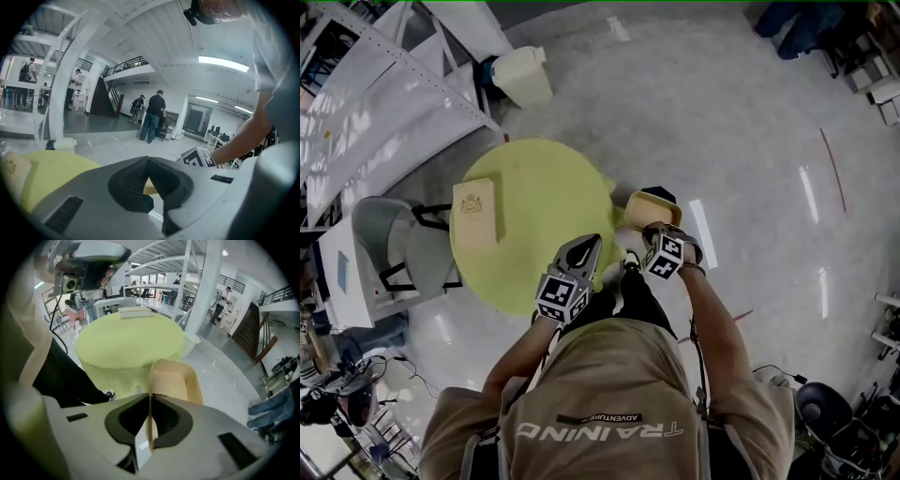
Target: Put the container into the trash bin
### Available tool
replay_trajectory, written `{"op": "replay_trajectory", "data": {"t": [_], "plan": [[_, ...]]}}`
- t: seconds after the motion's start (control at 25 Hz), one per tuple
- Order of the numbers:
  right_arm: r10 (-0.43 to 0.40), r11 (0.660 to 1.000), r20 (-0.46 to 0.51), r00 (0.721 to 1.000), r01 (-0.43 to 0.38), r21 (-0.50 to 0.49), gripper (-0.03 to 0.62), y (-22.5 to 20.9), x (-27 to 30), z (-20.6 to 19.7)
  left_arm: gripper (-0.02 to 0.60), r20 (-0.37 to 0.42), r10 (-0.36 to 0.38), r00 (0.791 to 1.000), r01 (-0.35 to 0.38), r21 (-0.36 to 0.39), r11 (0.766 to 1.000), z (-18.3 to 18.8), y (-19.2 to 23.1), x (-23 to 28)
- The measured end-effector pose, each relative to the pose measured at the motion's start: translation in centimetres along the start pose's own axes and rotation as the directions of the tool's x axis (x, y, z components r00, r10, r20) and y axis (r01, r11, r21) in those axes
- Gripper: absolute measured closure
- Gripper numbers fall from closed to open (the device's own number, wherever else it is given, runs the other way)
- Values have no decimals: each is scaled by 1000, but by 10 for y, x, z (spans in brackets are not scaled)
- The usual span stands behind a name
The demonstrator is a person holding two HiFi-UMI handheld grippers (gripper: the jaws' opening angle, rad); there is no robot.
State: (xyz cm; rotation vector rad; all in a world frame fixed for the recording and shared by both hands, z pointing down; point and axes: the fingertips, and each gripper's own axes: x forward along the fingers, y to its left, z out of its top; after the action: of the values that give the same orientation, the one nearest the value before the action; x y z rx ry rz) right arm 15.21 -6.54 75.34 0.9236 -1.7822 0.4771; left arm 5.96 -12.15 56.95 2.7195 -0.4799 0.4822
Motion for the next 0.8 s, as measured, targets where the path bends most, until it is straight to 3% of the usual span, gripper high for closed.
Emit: {"op": "replay_trajectory", "data": {"t": [0.44,0.8], "plan": [[64,997,-53,997,-62,47,569,-52,46,-81,580,-100,-11,995,8,-35,999,-20,-10,110],[131,990,-59,990,-127,66,569,-75,108,-120,580,-172,-20,985,11,-50,999,-58,-8,188]]}}
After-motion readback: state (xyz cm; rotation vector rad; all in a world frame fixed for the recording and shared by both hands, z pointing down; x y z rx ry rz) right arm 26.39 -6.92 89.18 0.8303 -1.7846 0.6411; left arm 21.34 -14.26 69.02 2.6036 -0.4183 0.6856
